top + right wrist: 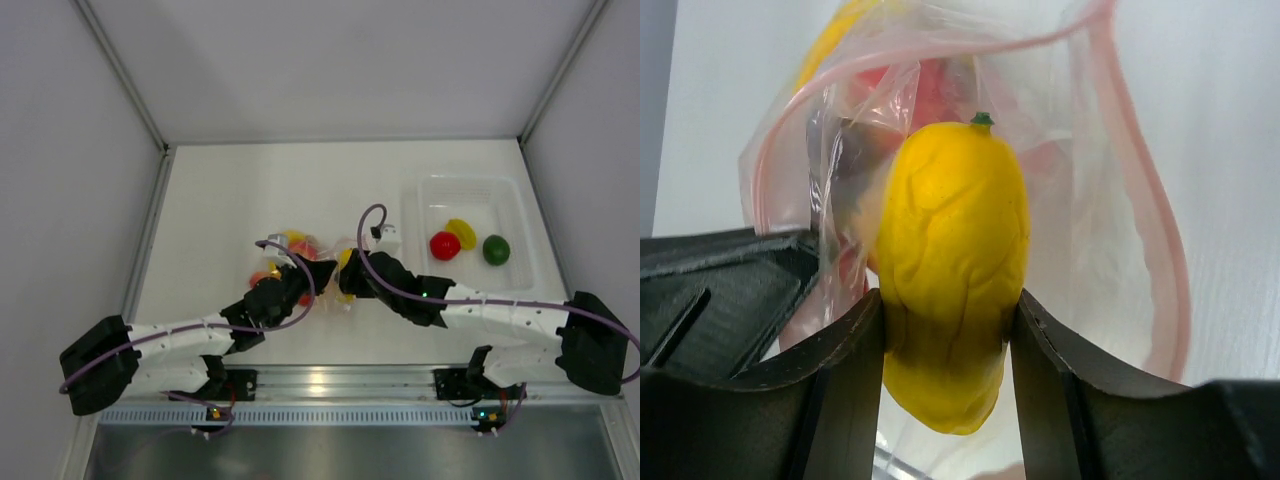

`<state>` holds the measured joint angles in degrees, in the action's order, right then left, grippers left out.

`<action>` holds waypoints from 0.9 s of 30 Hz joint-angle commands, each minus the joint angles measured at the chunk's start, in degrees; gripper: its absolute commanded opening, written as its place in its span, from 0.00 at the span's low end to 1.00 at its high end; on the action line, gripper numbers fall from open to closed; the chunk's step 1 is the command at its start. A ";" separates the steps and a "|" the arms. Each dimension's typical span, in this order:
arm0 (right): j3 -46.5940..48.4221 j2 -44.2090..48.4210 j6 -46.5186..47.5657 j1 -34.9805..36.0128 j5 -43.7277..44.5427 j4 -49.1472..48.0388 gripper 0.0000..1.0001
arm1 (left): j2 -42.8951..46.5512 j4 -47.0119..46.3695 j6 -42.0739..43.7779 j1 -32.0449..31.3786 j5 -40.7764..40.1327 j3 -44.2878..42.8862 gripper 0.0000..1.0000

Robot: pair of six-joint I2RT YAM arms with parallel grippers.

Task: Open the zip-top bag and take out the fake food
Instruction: Pick up the fake fruit from the zipper food storage bag.

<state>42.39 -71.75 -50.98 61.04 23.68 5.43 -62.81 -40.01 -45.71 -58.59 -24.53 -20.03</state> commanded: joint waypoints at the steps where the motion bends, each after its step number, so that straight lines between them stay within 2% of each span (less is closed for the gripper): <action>1: -2.49 4.24 1.15 1.54 2.94 -1.57 0.28 | 0.40 -0.86 -0.16 0.05 -2.10 -0.45 0.00; 5: -2.32 2.93 2.99 1.45 5.05 -0.60 0.27 | -0.03 -1.03 -0.61 0.05 -0.43 -1.06 0.00; 12: -5.65 6.87 8.44 1.72 6.20 -8.24 0.25 | -0.74 -0.86 0.19 -0.03 -0.51 -1.59 0.00; 14: -5.65 8.90 10.28 1.72 6.38 -8.33 0.25 | -0.91 -0.77 0.10 -0.03 -1.13 -1.50 0.00; 18: -5.13 12.32 12.22 1.72 7.43 -6.23 0.25 | -1.61 5.80 -1.83 0.05 -4.03 -4.04 0.00; 25: -4.69 18.39 15.12 1.63 8.48 -5.61 0.25 | -3.20 5.82 -2.10 0.14 -2.98 -5.10 0.00; 27: -3.64 19.10 15.56 1.72 9.36 -2.89 0.25 | -3.29 5.82 -2.19 0.14 -2.54 -5.28 0.00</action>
<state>36.40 -54.11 -37.69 61.76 30.61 2.81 -65.65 -33.80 -47.22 -58.54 -26.48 -23.18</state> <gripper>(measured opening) 0.467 0.022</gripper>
